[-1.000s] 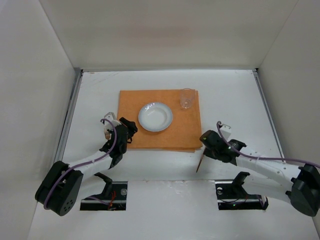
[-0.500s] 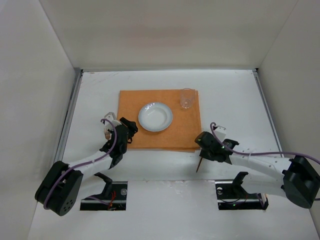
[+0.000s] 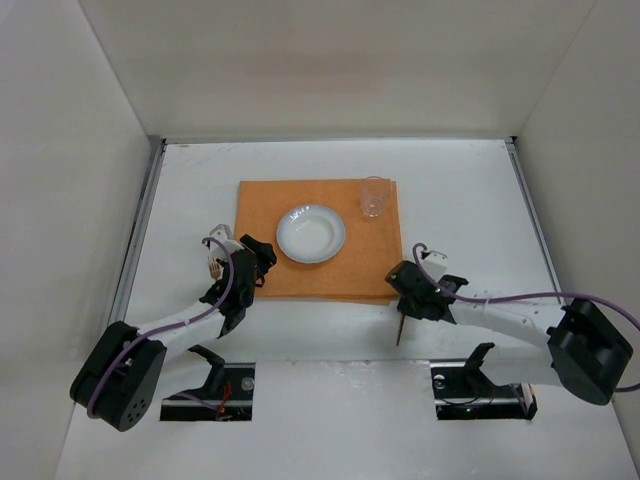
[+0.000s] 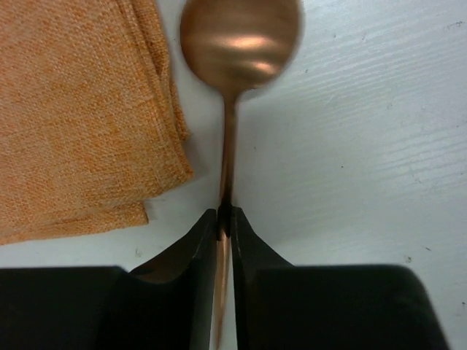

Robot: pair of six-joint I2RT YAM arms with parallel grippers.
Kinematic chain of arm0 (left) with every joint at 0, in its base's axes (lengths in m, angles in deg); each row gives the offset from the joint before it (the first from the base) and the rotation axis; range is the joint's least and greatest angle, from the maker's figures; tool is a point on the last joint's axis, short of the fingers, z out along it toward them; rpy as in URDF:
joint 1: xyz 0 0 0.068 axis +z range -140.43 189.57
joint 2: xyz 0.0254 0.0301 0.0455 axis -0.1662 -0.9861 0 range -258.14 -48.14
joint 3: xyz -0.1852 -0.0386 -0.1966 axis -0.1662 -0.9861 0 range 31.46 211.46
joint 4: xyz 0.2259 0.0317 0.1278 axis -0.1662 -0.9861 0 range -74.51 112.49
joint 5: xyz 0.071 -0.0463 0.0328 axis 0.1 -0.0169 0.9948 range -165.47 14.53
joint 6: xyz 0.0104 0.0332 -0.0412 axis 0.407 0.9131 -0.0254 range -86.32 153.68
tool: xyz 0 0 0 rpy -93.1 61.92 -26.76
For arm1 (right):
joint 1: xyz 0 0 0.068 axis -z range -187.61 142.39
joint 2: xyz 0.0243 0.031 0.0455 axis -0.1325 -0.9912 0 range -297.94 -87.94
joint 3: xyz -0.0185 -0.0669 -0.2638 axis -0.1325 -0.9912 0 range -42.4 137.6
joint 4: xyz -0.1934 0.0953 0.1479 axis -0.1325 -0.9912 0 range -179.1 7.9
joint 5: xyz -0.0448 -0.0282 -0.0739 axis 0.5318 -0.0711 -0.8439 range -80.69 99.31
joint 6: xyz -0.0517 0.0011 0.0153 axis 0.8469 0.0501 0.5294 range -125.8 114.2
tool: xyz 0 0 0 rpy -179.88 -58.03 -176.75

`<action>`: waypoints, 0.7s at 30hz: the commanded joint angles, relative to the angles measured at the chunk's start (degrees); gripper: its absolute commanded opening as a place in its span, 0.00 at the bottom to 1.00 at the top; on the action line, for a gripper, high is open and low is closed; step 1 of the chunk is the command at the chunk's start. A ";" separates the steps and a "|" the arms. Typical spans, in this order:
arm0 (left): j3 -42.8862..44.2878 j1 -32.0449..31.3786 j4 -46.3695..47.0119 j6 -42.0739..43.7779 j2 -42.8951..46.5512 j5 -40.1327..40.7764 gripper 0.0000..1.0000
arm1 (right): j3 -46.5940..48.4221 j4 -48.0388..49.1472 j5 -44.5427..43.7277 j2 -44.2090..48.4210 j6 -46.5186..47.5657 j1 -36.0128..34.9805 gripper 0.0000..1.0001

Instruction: Set the dinner table for one person

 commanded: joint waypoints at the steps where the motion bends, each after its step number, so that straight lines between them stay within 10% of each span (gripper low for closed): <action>1: 1.65 0.29 2.35 -0.52 0.11 0.02 0.49 | 1.41 1.83 -1.08 1.06 -0.36 0.42 0.13; 8: 1.73 0.38 2.35 -0.79 -0.77 -0.07 0.49 | 6.58 -9.07 -8.11 10.11 4.98 2.88 0.11; 21: 1.56 1.00 2.43 -0.70 -0.50 -0.42 0.49 | 23.64 18.34 5.23 -11.48 27.85 5.25 0.12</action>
